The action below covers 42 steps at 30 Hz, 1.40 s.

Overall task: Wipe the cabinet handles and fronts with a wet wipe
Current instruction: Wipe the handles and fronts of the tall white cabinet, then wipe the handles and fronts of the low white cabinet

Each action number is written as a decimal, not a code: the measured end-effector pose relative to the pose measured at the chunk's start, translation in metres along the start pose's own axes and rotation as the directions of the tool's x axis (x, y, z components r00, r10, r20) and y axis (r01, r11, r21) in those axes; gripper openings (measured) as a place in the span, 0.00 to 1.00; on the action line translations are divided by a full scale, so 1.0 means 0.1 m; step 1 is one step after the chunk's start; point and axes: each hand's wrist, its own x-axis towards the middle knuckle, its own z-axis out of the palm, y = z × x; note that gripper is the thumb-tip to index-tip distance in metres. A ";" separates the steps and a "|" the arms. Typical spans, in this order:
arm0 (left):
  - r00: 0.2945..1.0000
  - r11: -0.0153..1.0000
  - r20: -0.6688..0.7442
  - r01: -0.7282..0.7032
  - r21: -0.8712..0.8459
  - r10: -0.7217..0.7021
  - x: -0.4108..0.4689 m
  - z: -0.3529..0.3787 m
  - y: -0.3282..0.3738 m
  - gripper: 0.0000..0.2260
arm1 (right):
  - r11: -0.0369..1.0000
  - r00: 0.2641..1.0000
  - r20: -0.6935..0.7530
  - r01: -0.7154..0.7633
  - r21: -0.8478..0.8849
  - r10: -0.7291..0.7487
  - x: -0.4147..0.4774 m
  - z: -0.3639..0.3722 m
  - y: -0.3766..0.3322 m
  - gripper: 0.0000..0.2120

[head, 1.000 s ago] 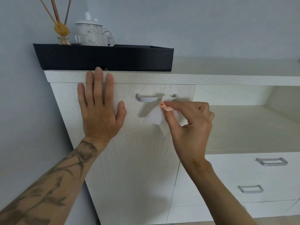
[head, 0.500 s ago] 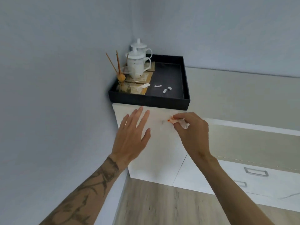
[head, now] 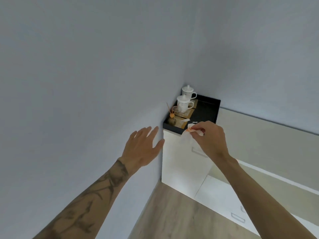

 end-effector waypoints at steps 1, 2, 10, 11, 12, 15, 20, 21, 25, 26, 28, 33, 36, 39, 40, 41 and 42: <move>0.999 0.999 -0.020 0.031 0.015 -0.030 -0.19 -0.13 -0.01 0.31 | 0.999 0.999 0.016 0.029 0.027 -0.030 -0.05 -0.07 -0.12 0.06; 0.997 0.998 -0.044 0.061 0.034 -0.060 -0.40 -0.25 -0.01 0.30 | 0.996 0.998 0.029 0.058 0.065 -0.060 -0.11 -0.14 -0.24 0.06; 0.921 0.926 -0.194 0.361 0.108 -0.337 -2.40 -0.94 0.01 0.29 | 0.888 0.904 0.177 0.318 0.333 -0.390 -0.93 -0.56 -1.30 0.05; 0.906 0.911 -0.206 0.398 0.108 -0.371 -2.68 -1.02 0.02 0.30 | 0.870 0.888 0.186 0.337 0.361 -0.421 -1.07 -0.61 -1.46 0.04; 0.888 0.894 -0.217 0.436 0.108 -0.406 -2.97 -1.08 0.03 0.30 | 0.851 0.872 0.194 0.353 0.389 -0.450 -1.22 -0.66 -1.64 0.04; 0.819 0.829 -0.263 0.550 0.101 -0.511 -3.85 -1.26 -0.01 0.30 | 0.784 0.810 0.211 0.408 0.467 -0.547 -1.72 -0.78 -2.22 0.03; 0.677 0.708 -0.340 0.705 0.044 -0.653 -5.47 -1.47 -0.08 0.31 | 0.663 0.673 0.236 0.494 0.562 -0.701 -2.78 -0.94 -3.20 0.03; 0.645 0.681 -0.354 0.732 0.030 -0.677 -5.82 -1.50 -0.09 0.30 | 0.636 0.643 0.237 0.503 0.585 -0.728 -3.03 -0.97 -3.40 0.02; 0.503 0.558 -0.402 0.830 -0.022 -0.765 -7.32 -1.51 -0.08 0.30 | 0.518 0.516 0.226 0.539 0.664 -0.826 -4.20 -1.08 -4.16 0.02; 0.467 0.526 -0.410 0.850 -0.038 -0.784 -7.73 -1.50 -0.07 0.30 | 0.489 0.484 0.222 0.542 0.683 -0.846 -4.53 -1.10 -4.35 0.02; 0.400 0.466 -0.415 0.882 -0.067 -0.817 -8.56 -1.45 -0.02 0.30 | 0.440 0.427 0.220 0.530 0.725 -0.877 -5.25 -1.18 -4.70 0.01; 0.229 0.289 -0.397 0.952 -0.097 -0.889 -10.59 -1.28 0.18 0.30 | 0.308 0.258 0.197 0.519 0.797 -0.946 -7.14 -1.42 -5.47 0.02; 0.106 0.167 -0.394 0.978 -0.125 -0.913 -11.75 -1.21 0.33 0.30 | 0.210 0.128 0.169 0.495 0.843 -0.977 -8.26 -1.58 -5.93 0.02; -0.014 0.052 -0.393 0.986 -0.157 -0.920 -12.83 -1.13 0.46 0.30 | 0.129 0.015 0.138 0.460 0.878 -0.990 -9.33 -1.75 -6.38 0.03; -0.057 0.013 -0.393 0.985 -0.173 -0.918 -13.19 -1.10 0.50 0.30 | 0.105 -0.018 0.126 0.441 0.891 -0.992 -9.69 -1.79 -6.53 0.03; -0.101 -0.029 -0.388 0.982 -0.189 -0.916 -13.55 -1.05 0.53 0.30 | 0.082 -0.050 0.113 0.421 0.903 -0.992 -10.05 -1.83 -6.69 0.03; -0.143 -0.070 -0.381 0.977 -0.200 -0.913 -13.89 -1.01 0.56 0.30 | 0.060 -0.080 0.100 0.403 0.913 -0.992 -10.42 -1.87 -6.84 0.03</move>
